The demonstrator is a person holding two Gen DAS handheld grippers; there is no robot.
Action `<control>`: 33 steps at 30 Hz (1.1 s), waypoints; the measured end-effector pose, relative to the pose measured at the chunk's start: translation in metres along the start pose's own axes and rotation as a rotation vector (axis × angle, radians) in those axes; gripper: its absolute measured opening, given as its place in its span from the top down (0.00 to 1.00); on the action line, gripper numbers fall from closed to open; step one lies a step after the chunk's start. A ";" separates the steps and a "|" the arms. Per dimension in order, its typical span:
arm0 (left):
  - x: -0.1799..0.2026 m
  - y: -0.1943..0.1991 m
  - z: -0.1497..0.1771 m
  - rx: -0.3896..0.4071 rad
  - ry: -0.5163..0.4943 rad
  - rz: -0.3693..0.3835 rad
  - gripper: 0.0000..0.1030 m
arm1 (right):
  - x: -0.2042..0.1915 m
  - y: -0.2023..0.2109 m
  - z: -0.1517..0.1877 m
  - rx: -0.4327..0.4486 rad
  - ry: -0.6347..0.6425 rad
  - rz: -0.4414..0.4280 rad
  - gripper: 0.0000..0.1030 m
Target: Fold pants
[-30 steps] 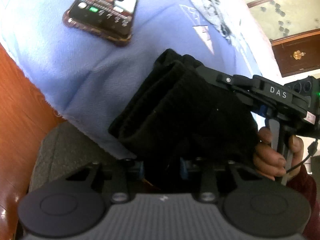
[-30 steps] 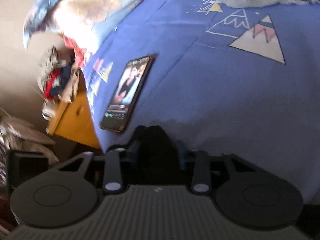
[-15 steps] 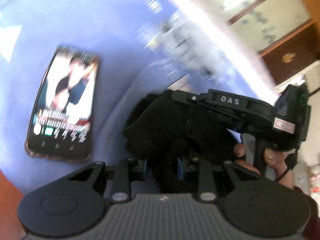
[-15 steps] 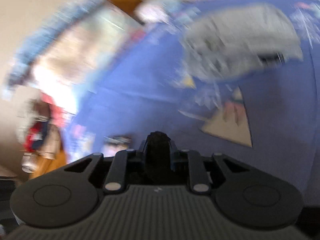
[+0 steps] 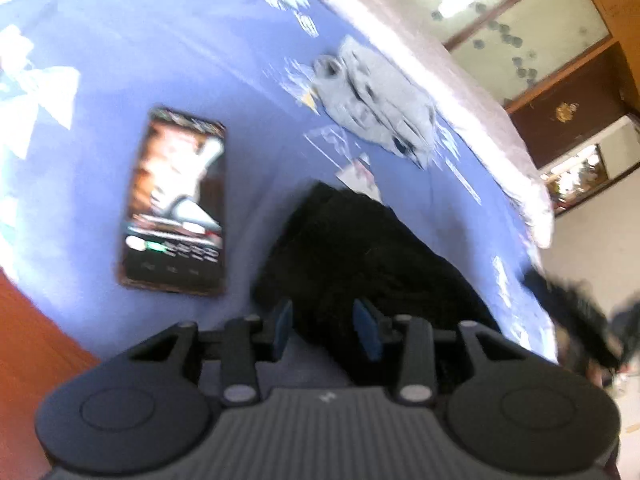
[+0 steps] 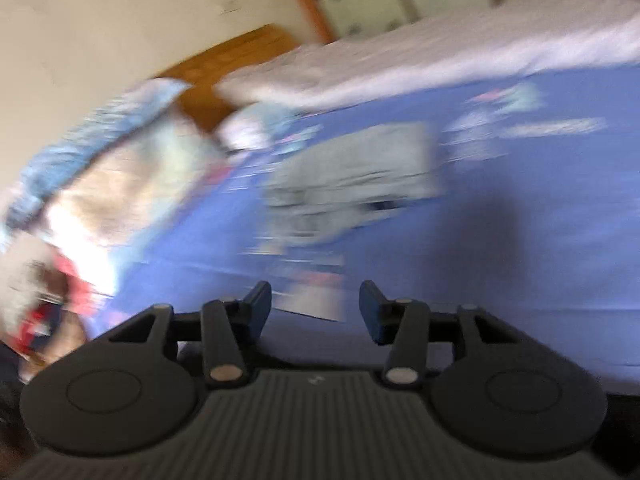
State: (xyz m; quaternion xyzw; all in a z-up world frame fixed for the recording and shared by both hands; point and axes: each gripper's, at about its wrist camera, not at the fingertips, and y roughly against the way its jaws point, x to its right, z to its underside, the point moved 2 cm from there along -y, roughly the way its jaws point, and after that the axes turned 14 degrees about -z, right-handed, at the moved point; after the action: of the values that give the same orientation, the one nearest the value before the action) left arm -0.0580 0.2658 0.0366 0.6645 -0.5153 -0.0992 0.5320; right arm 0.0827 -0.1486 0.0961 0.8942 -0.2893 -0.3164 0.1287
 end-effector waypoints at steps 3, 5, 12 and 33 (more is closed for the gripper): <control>-0.006 0.010 -0.003 0.021 0.026 -0.020 0.66 | 0.055 0.047 0.033 -0.064 -0.151 0.096 0.49; -0.001 0.012 -0.009 0.034 0.029 -0.022 0.66 | 0.093 0.057 0.068 -0.136 -0.283 0.201 0.50; 0.088 -0.012 -0.013 0.014 -0.158 0.044 0.61 | 0.121 0.164 0.122 0.156 -0.487 0.255 0.57; 0.142 -0.126 0.012 -0.077 -0.289 -0.284 0.94 | 0.188 0.412 0.205 0.831 -0.697 0.750 0.40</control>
State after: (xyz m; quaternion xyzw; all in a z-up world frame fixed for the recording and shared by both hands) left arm 0.0706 0.1339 -0.0108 0.6885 -0.4832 -0.2872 0.4583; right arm -0.1092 -0.6007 0.0172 0.5530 -0.7042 -0.3831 -0.2270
